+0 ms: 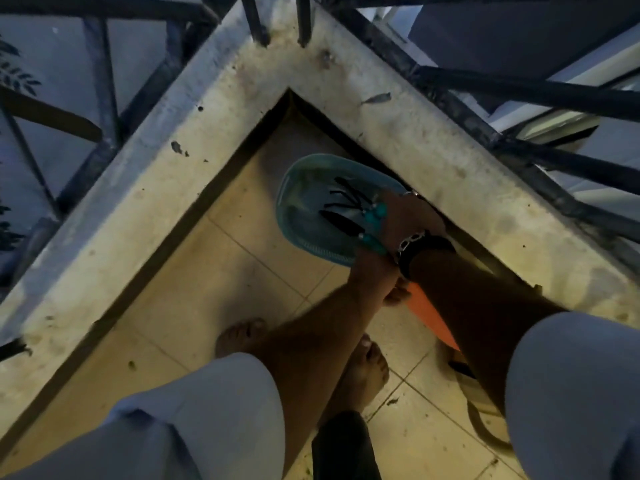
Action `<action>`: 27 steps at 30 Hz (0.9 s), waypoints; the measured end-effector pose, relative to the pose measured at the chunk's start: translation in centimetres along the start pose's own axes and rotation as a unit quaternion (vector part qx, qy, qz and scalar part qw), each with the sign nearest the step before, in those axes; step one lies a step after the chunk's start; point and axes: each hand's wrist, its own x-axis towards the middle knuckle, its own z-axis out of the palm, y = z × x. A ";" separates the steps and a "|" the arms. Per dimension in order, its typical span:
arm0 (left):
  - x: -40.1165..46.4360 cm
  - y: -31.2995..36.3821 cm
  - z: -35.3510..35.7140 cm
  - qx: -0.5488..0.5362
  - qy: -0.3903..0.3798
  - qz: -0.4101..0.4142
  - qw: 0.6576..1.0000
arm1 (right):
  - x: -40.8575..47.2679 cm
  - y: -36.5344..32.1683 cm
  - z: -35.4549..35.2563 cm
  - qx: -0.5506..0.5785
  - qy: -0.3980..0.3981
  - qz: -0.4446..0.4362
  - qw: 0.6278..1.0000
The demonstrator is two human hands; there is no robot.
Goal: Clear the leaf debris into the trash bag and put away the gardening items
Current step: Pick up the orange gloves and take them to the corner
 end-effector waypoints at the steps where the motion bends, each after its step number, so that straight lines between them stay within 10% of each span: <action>1: -0.3 -0.4 -0.3 -0.012 0.018 0.025 0.999 | -1.3 -0.1 -0.1 0.048 0.046 0.021 0.998; 13: -23.2 1.2 -3.9 -0.113 0.115 0.159 0.974 | -19.8 -4.9 -13.4 0.536 -0.009 0.153 0.830; 27: -57.0 6.8 -3.8 -0.113 0.144 0.371 0.911 | -42.0 -12.3 -38.8 0.628 0.063 -0.002 0.776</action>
